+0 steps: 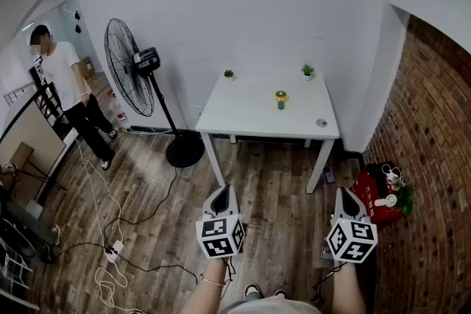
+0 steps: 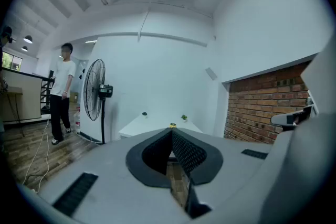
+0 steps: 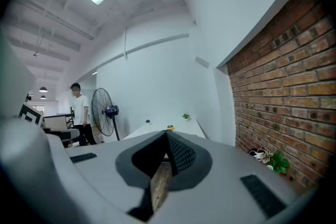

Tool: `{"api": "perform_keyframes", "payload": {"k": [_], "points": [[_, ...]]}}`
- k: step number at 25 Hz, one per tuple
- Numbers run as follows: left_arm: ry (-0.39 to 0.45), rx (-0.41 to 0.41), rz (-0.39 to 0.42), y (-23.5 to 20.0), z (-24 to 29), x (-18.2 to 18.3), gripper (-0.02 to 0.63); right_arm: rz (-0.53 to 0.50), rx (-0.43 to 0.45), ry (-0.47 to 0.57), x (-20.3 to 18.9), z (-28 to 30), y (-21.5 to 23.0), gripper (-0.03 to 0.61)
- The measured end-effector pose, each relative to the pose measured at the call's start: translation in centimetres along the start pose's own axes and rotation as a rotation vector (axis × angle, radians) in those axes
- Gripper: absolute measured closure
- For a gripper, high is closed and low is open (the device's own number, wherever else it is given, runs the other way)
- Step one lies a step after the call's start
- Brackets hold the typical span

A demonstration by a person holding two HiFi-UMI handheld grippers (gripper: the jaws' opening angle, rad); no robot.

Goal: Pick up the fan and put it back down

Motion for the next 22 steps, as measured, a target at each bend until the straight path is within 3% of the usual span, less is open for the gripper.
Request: {"api": "perform_keyframes", "payload": {"k": [7, 11, 22], "points": [[-0.014, 0.001, 0.007, -0.3, 0.0, -0.6, 0.601, 0.003, -0.01, -0.008, -0.4, -0.1, 0.1, 0.578], [-0.014, 0.009, 0.018, -0.8, -0.2, -0.6, 0.603, 0.017, 0.033, -0.029, -0.8, 0.3, -0.1, 0.578], [-0.015, 0.032, 0.016, -2.0, -0.7, -0.6, 0.603, 0.022, 0.028, 0.004, -0.4, 0.5, -0.7, 0.577]]}}
Point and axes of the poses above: the fingertips, and each gripper's own axes: z forward along the fingers, y to its right, x out of its top, the point moved 7 cm from there along -z, backward along the fingers, and after that the axes turned 13 degrees about -y, right-handed, at the moved point
